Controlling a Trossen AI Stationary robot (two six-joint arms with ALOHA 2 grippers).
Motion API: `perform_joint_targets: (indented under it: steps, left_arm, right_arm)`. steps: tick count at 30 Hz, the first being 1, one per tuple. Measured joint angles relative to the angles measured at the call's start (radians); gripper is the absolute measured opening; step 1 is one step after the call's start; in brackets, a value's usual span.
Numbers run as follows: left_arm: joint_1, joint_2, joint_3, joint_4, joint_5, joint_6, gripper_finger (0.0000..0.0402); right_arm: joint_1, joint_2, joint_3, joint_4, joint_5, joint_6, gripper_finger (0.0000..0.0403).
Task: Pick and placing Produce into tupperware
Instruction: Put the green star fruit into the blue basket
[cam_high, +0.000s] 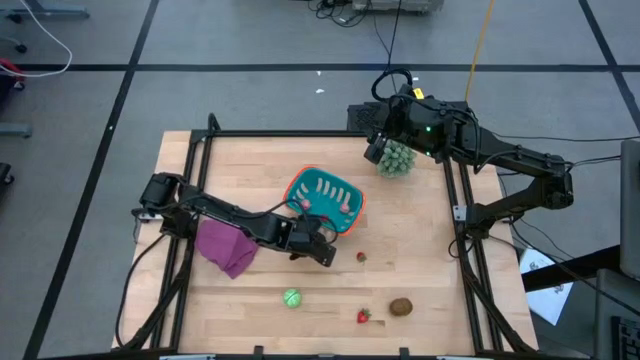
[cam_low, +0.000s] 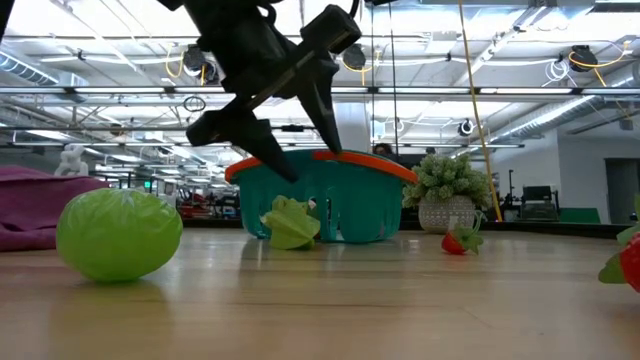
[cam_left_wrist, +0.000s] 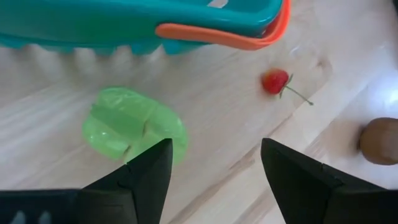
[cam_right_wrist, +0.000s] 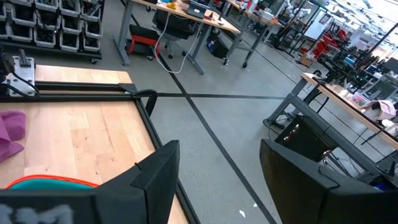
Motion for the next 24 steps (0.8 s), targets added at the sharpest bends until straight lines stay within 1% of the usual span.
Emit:
perform_joint_targets:
  steps: [9, 12, 16, 18, 24]
  left_arm:
    - [0.002, 0.037, -0.002, 0.045, 0.026, 0.011, 0.0248]
    - [0.006, 0.052, 0.002, 0.090, 0.049, 0.012, 0.0248]
    - [0.014, 0.074, 0.000, 0.072, 0.089, -0.003, 0.0248]
    - [0.014, 0.075, -0.002, 0.049, 0.090, -0.009, 0.0248]
    - [0.014, 0.073, -0.001, 0.071, 0.086, -0.006, 0.0248]
  right_arm:
    - [0.000, 0.000, 0.000, 0.001, 0.000, 0.002, 0.0215]
    - [0.000, 0.000, 0.000, 0.007, 0.000, 0.002, 0.0215]
    - [0.000, 0.000, 0.000, 0.008, 0.000, 0.003, 0.0215]
    - [0.000, 0.000, 0.000, 0.008, 0.000, 0.003, 0.0215]
    - [0.000, 0.000, 0.000, 0.007, 0.000, 0.003, 0.0215]
